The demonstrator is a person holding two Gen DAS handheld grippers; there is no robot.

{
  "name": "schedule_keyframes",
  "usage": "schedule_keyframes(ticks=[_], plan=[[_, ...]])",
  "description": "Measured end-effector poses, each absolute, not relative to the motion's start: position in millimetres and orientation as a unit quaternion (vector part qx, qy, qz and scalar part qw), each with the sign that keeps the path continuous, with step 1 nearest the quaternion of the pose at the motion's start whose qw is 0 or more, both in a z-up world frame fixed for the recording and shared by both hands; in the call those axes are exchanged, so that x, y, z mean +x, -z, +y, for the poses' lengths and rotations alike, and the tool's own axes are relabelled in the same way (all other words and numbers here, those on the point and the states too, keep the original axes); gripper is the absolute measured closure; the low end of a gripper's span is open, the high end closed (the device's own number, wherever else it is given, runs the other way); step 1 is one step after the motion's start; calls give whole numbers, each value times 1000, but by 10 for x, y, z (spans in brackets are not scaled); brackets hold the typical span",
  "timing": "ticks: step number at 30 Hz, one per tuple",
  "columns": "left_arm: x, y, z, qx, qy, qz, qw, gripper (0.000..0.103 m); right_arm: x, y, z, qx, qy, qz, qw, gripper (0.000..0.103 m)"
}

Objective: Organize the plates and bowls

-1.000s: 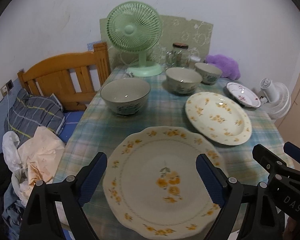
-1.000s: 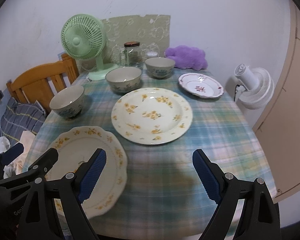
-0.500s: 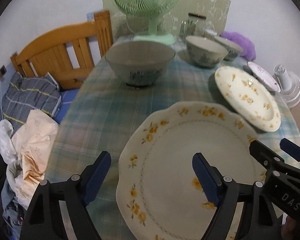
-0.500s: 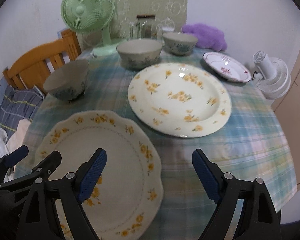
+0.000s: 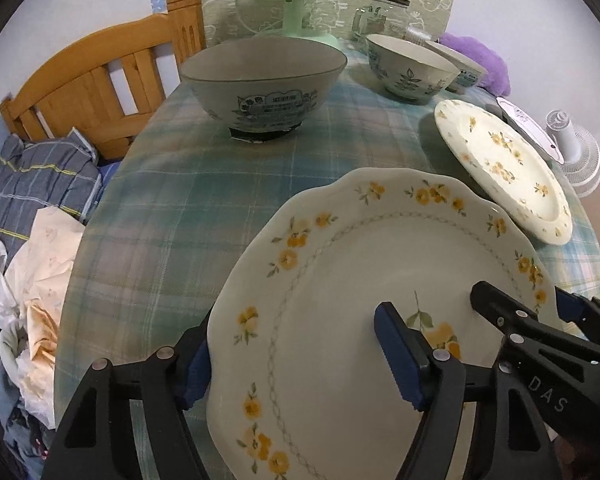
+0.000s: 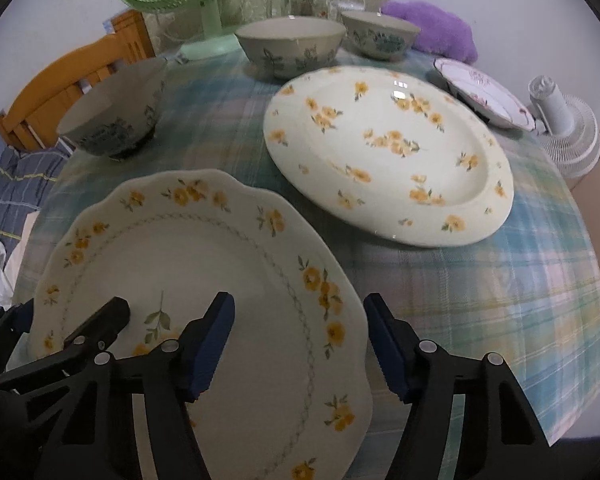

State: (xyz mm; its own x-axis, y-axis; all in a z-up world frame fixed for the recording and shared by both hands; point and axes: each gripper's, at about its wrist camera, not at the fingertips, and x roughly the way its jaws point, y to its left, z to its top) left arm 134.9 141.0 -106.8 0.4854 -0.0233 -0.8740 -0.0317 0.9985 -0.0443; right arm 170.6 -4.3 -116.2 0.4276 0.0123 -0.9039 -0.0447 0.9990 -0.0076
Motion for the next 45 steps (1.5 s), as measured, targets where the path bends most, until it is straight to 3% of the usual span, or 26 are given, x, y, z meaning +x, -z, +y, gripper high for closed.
schedule_keyframes(ticks=[24,45], plan=[[1358,814,1241,-10,65,520,852,30,1548,820,-135,1,44,537,843,36],[1332,657,64,-14,23,493,870,30,1631,613,-1297,5,8,510,860,36]])
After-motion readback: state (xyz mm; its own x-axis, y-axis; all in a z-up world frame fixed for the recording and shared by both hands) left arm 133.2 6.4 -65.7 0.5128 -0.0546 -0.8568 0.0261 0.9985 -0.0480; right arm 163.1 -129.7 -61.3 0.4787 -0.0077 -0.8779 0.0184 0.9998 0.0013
